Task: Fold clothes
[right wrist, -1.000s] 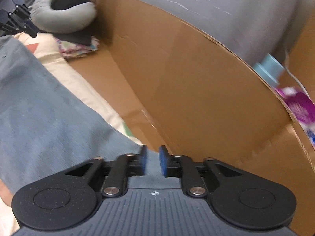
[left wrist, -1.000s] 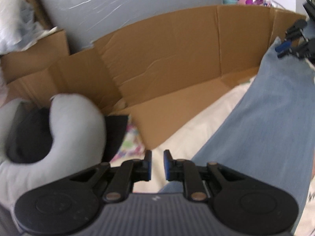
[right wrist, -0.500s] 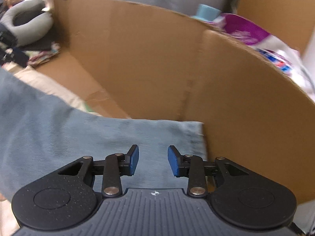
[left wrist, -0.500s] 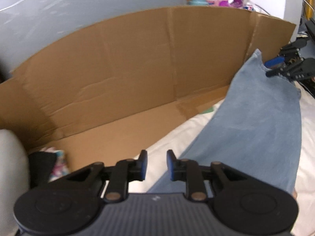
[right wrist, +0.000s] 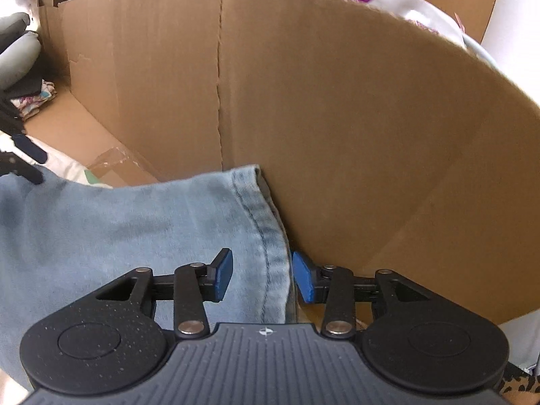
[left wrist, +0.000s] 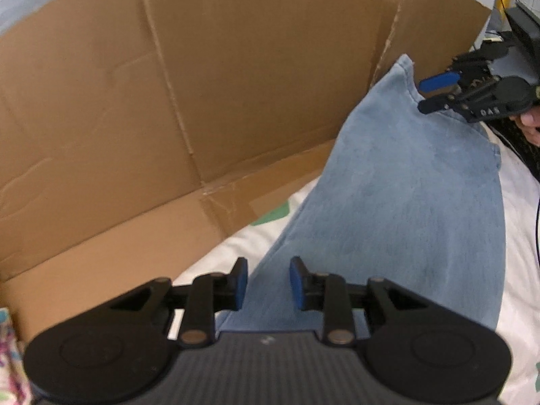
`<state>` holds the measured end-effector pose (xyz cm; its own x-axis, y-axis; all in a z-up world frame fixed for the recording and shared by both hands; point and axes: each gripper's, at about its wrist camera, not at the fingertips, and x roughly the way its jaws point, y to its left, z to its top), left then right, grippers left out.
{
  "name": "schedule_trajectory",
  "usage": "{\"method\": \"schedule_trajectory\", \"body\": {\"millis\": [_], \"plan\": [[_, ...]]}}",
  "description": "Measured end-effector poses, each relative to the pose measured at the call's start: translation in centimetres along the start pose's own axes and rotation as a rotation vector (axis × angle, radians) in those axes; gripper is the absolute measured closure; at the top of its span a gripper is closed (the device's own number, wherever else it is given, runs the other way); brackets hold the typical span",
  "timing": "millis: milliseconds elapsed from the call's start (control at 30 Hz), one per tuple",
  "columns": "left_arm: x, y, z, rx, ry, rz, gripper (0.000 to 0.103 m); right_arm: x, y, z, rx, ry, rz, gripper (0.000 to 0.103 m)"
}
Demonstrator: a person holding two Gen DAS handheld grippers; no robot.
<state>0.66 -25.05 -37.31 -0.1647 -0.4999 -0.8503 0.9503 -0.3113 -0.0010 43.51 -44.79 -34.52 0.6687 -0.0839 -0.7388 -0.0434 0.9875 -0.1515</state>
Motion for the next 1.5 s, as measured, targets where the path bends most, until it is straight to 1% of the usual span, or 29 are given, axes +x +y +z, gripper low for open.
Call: {"method": "schedule_trajectory", "body": {"millis": [33, 67, 100, 200, 300, 367, 400, 467, 500, 567, 667, 867, 933, 1067, 1133, 1167, 1233, 1433, 1500], "plan": [[0.3, 0.2, 0.2, -0.009, 0.002, -0.013, 0.085, -0.1, -0.1, -0.2, 0.009, 0.002, 0.006, 0.056], [0.6, 0.1, 0.3, -0.003, 0.003, -0.023, 0.090, -0.3, -0.2, -0.3, 0.025, 0.002, 0.009, 0.056], [0.8, 0.1, 0.4, 0.004, 0.004, -0.032, 0.097, -0.5, -0.4, -0.6, 0.042, 0.001, 0.010, 0.055], [1.4, 0.0, 0.6, 0.029, 0.017, -0.054, 0.100, -1.4, -0.7, -1.5, 0.088, 0.001, 0.017, 0.055], [1.7, 0.2, 0.9, 0.035, 0.040, -0.070, 0.100, -2.5, -0.8, -2.7, 0.120, 0.006, 0.023, 0.055], [1.8, 0.3, 1.4, 0.036, 0.066, -0.074, 0.096, -3.3, -0.9, -3.5, 0.153, 0.007, 0.023, 0.055], [1.9, 0.4, 1.5, 0.036, 0.085, -0.084, 0.093, -3.8, -1.0, -3.9, 0.176, 0.007, 0.021, 0.055], [2.2, 0.7, 2.0, 0.032, 0.126, -0.114, 0.081, -4.6, -1.2, -4.7, 0.223, 0.009, 0.018, 0.055], [2.4, 0.9, 2.2, 0.030, 0.142, -0.125, 0.074, -5.0, -1.2, -5.1, 0.248, 0.012, 0.018, 0.055], [2.7, 1.0, 2.5, 0.032, 0.160, -0.137, 0.073, -5.9, -1.1, -5.9, 0.287, 0.013, 0.013, 0.054], [3.1, 0.5, 2.8, 0.064, 0.173, -0.146, 0.073, -7.0, -0.6, -7.0, 0.319, 0.014, -0.002, 0.051], [3.1, -0.3, 3.3, 0.125, 0.146, -0.151, 0.074, -9.0, 0.1, -8.6, 0.392, 0.027, -0.028, 0.051], [3.3, -0.8, 3.5, 0.143, 0.145, -0.155, 0.077, -9.7, 0.5, -9.0, 0.413, 0.027, -0.038, 0.051], [3.9, -1.9, 4.2, 0.200, 0.147, -0.145, 0.079, -11.8, 1.5, -10.4, 0.420, 0.017, -0.058, 0.051], [3.9, -2.2, 4.4, 0.220, 0.149, -0.135, 0.088, -12.6, 1.9, -11.2, 0.439, 0.020, -0.072, 0.051], [3.9, -2.2, 4.4, 0.234, 0.148, -0.127, 0.090, -12.9, 2.0, -11.7, 0.456, 0.025, -0.074, 0.051], [3.8, -2.3, 4.5, 0.260, 0.142, -0.115, 0.102, -13.5, 2.4, -12.7, 0.475, 0.032, -0.082, 0.051], [3.2, -1.9, 5.6, 0.286, 0.102, -0.069, 0.103, -14.2, 2.8, -14.8, 0.538, 0.052, -0.080, 0.051], [3.4, -1.9, 5.7, 0.288, 0.110, -0.061, 0.103, -14.3, 2.7, -14.9, 0.541, 0.053, -0.075, 0.051]]}}
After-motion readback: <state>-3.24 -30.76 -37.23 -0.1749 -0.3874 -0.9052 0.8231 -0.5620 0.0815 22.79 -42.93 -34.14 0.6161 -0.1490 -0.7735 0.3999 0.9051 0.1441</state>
